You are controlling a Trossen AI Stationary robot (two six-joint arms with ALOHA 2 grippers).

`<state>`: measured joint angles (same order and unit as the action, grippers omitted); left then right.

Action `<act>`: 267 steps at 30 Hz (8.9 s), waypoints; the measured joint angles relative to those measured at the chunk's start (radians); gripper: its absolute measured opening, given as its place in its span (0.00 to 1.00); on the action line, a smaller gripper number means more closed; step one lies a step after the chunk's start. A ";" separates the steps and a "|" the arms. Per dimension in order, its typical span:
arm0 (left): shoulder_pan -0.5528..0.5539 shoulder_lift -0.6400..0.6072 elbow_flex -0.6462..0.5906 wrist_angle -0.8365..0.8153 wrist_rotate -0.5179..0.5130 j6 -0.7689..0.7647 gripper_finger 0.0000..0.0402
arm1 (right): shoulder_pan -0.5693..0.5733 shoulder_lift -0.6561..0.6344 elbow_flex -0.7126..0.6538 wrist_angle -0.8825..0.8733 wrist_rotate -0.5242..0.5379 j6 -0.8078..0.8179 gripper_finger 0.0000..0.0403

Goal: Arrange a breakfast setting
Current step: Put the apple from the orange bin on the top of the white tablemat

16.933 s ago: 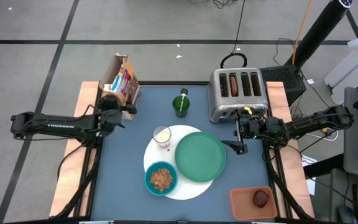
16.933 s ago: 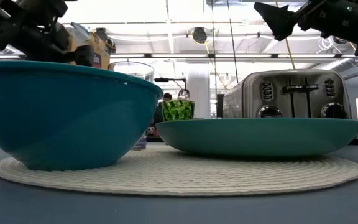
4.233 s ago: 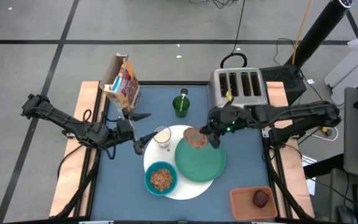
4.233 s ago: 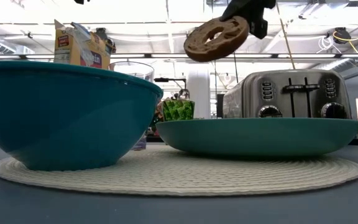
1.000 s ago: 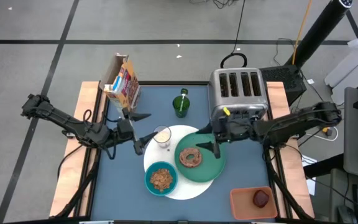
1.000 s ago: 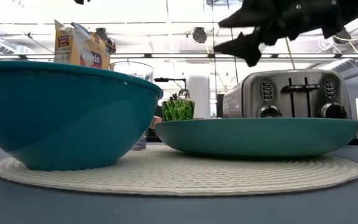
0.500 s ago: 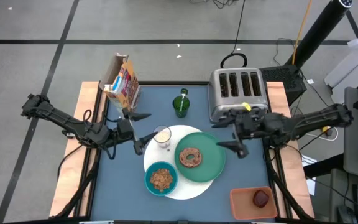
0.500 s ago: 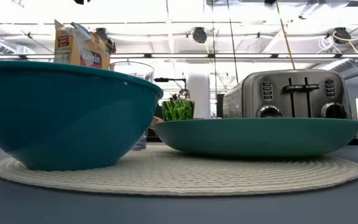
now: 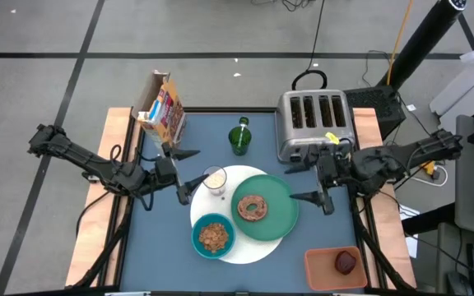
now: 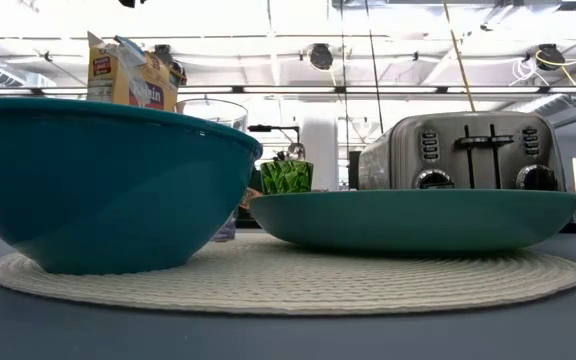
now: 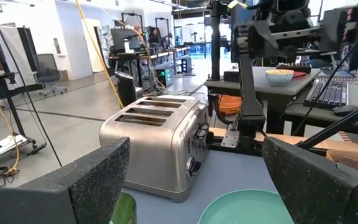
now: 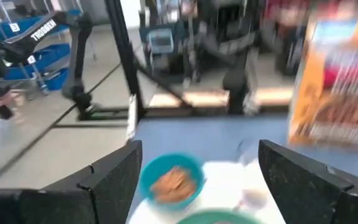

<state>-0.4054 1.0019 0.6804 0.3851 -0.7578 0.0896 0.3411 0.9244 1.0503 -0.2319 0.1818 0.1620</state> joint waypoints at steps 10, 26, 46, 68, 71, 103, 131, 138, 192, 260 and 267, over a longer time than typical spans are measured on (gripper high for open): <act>0.000 0.000 0.000 0.000 0.000 -0.007 0.93 | 0.121 0.079 0.122 -0.312 -0.044 0.530 0.78; 0.000 0.000 0.000 0.000 0.000 -0.021 0.93 | 0.273 0.237 0.123 -0.540 -0.427 1.370 0.78; 0.000 0.000 0.000 -0.062 0.000 -0.020 0.93 | 0.502 0.409 0.123 -0.746 -0.500 2.024 0.78; 0.000 0.000 0.000 -0.069 0.000 -0.020 0.93 | 0.610 0.580 0.122 -0.828 -0.527 2.230 0.78; 0.000 0.000 0.000 -0.068 0.000 -0.020 0.93 | 0.615 0.580 0.122 -0.828 -0.526 2.260 0.78; 0.000 0.000 0.000 -0.076 0.000 -0.055 0.93 | 0.650 0.708 0.120 -0.812 -0.523 2.305 0.78; 0.000 0.000 0.000 -0.075 0.000 -0.043 0.93 | 0.649 0.717 0.119 -0.794 -0.516 2.298 0.78; 0.000 0.000 0.000 -0.075 0.000 -0.042 0.93 | 0.647 0.709 0.119 -0.809 -0.517 2.303 0.78; -0.034 0.000 0.000 -0.075 0.000 -0.044 0.93 | 0.625 0.759 0.121 -0.767 -0.392 2.008 0.78; -0.034 0.000 0.000 -0.076 0.000 -0.042 0.93 | 0.638 0.720 0.120 -0.678 -0.363 2.211 0.78; -0.034 0.000 0.000 -0.076 0.000 -0.042 0.93 | 0.631 0.721 0.120 -0.702 -0.358 2.209 0.78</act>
<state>-0.4393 1.0023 0.6804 0.3092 -0.7575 0.0479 0.9726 1.6451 1.1706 -0.9340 -0.1757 2.3714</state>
